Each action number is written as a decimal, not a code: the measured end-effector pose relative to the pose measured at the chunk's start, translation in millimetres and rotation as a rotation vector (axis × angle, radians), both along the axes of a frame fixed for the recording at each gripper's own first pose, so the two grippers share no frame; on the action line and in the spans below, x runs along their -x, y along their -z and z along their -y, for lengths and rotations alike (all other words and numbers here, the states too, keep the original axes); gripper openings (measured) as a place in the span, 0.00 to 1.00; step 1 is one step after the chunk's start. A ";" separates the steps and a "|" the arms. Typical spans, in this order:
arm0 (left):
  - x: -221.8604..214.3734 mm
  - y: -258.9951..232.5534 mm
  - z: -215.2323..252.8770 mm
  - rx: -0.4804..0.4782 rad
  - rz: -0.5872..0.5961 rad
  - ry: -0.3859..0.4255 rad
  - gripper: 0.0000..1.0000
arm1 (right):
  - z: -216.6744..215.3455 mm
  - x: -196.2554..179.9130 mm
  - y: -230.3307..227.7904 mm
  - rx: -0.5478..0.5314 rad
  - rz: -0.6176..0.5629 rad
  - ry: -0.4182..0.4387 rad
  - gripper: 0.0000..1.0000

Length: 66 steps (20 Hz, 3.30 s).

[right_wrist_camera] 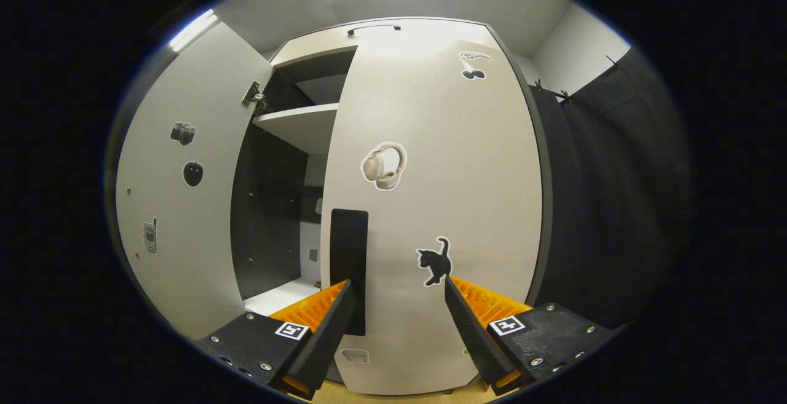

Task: Grab one shoe with the right hand and put it into the shoe cabinet, grab the other shoe with the left hand and put it into the shoe cabinet; then close the right door with the right hand and the left door with the left hand.

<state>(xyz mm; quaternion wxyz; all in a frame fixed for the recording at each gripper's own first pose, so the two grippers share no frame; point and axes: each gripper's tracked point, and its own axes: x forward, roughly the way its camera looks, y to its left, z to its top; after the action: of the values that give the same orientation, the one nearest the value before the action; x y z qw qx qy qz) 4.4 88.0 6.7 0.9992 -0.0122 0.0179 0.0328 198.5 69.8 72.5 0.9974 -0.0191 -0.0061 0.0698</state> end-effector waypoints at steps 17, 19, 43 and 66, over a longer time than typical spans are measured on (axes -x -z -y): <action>19.4 -26.5 -87.1 0.020 -0.003 -0.191 0.96 | 19.5 37.3 -7.1 -0.075 0.002 0.021 0.92; 21.8 -41.8 -120.0 -0.011 0.012 -0.254 0.97 | 30.1 52.7 -9.3 -0.064 0.015 0.035 0.92; -67.8 -103.7 -141.1 -0.079 0.059 -0.202 0.94 | 101.9 116.6 23.0 -0.134 -0.009 0.130 0.92; -135.4 -75.1 12.9 -0.048 0.017 0.099 0.96 | 124.9 145.5 20.3 -0.123 -0.004 0.179 0.92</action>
<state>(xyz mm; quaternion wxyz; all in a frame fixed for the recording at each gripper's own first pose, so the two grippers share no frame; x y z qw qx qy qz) 139.8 75.1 81.8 0.9997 0.0126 0.0094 -0.0162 53.0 -55.1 52.2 0.9989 0.0417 -0.0069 -0.0199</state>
